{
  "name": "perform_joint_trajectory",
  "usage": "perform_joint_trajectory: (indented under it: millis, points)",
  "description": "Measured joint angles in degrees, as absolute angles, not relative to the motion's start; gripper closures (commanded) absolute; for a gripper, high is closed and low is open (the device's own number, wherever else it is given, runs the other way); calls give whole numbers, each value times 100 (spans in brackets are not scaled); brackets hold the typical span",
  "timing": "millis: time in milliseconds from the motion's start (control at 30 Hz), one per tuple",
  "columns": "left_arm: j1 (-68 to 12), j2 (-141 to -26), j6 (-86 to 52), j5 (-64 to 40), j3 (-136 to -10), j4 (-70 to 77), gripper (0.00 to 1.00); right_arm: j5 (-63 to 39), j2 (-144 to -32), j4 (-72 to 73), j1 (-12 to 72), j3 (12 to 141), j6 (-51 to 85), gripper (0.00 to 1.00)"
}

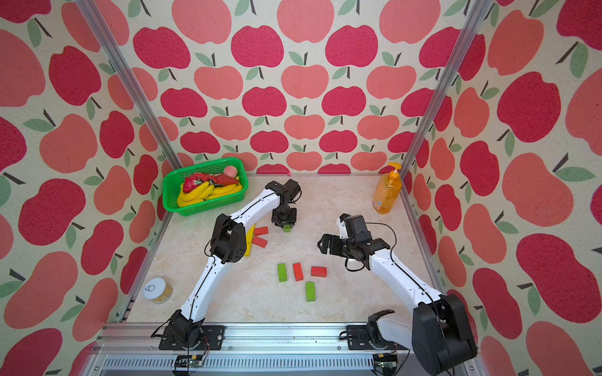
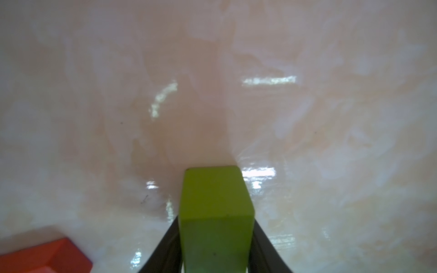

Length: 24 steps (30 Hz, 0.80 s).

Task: Assemble the letter k with building blocks
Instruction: Place the building block at the center of the board.

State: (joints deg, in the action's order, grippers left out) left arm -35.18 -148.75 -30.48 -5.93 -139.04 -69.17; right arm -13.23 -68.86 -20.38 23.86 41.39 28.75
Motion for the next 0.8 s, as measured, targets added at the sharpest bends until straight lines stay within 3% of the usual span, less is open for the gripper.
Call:
perform_joint_trajectory:
  millis: [167,333,533,700,800]
  points:
    - [-3553,-14875,-3050,-576,-13904,-6917,51,-1326,-6886,-2038,2386,4139,2873,1]
    - [-3564,-14873,-3061,-574,-13909,-6912,39,-1365,-6886,-2038,2386,4139,2871,1]
    - [-3573,-14733,-3052,-480,-13714,-6877,19,-1376,-6928,-2038,2386,4139,2871,1]
    - [-3594,-13976,-2969,-449,-12768,-6534,1,-1389,-6960,-2038,2386,4139,2836,1]
    - [-3618,-13277,-2882,-451,-12154,-6267,2,-1391,-6960,-2038,2388,4136,2788,1]
